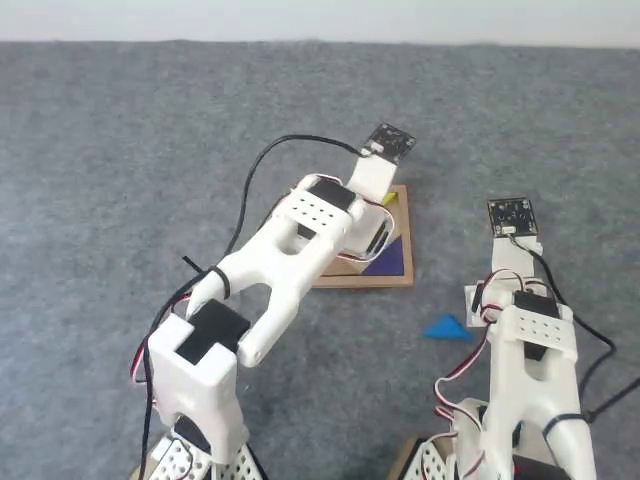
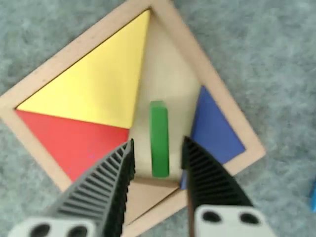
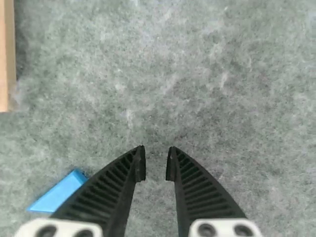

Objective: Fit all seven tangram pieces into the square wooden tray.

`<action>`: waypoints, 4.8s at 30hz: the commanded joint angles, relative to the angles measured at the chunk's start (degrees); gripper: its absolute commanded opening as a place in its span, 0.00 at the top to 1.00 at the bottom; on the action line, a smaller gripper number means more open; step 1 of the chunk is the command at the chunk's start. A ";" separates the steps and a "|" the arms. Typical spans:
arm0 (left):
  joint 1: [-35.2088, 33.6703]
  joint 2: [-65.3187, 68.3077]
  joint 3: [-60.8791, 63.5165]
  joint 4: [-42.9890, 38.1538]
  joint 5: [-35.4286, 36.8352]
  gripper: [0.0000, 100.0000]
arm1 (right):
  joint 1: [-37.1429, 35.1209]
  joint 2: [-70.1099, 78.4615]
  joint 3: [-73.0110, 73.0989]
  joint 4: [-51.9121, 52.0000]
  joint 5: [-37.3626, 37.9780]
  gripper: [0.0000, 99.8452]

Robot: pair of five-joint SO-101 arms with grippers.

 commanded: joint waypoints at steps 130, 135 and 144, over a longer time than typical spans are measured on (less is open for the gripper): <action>-40.70 -97.85 85.14 -12.04 -38.68 0.99 | -15.08 12.97 -10.02 14.46 66.20 0.86; -40.70 -97.85 85.14 -12.04 -38.68 0.99 | -14.64 12.97 -9.93 14.46 66.20 0.89; -40.70 -97.85 85.23 -12.04 -38.68 0.99 | -13.32 12.53 -9.93 14.37 66.20 0.89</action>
